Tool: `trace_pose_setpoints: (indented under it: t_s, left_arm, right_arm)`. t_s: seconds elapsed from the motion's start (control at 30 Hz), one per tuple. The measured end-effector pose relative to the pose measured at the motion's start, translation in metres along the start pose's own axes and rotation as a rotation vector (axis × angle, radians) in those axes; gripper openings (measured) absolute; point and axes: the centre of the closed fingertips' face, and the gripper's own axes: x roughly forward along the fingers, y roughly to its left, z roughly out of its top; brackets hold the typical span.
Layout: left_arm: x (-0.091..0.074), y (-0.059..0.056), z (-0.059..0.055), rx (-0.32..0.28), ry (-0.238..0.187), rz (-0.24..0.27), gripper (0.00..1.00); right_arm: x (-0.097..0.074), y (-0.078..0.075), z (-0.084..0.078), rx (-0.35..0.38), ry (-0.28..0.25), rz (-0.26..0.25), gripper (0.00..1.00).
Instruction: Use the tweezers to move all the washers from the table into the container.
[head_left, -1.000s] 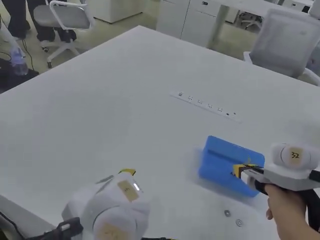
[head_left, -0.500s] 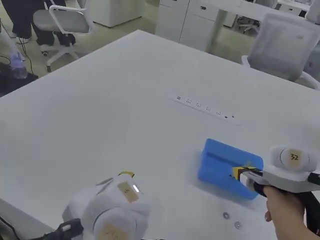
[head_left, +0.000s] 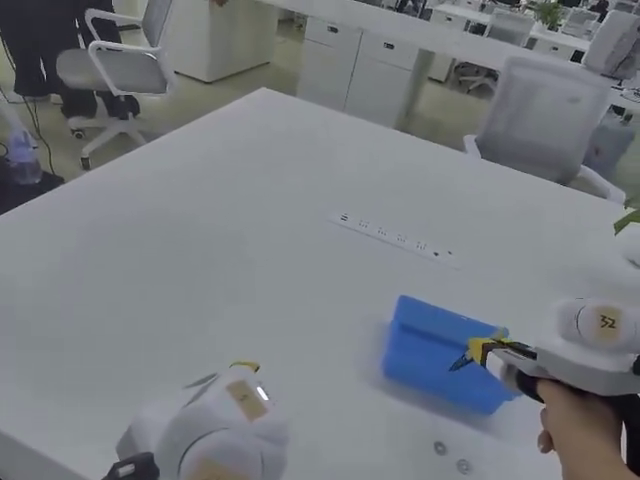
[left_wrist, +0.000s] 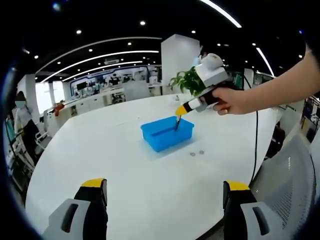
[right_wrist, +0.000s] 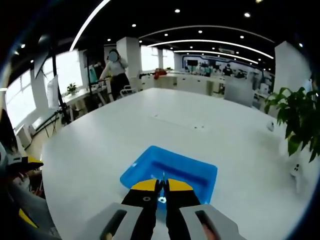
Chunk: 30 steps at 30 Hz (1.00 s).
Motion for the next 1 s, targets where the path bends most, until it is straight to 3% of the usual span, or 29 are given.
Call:
trace_pose_setpoints:
  t_s: [0.6,1.0]
  left_arm:
    - [-0.001,0.0,0.0,0.003,0.0,0.003,0.99]
    - [-0.003,-0.001,0.006,-0.013,-0.033,-0.009,0.99]
  right_arm:
    - [-0.027,0.008,-0.003,0.019,-0.035,0.029,0.01]
    - [-0.03,0.021,-0.034,0.026,0.022,0.051,0.01]
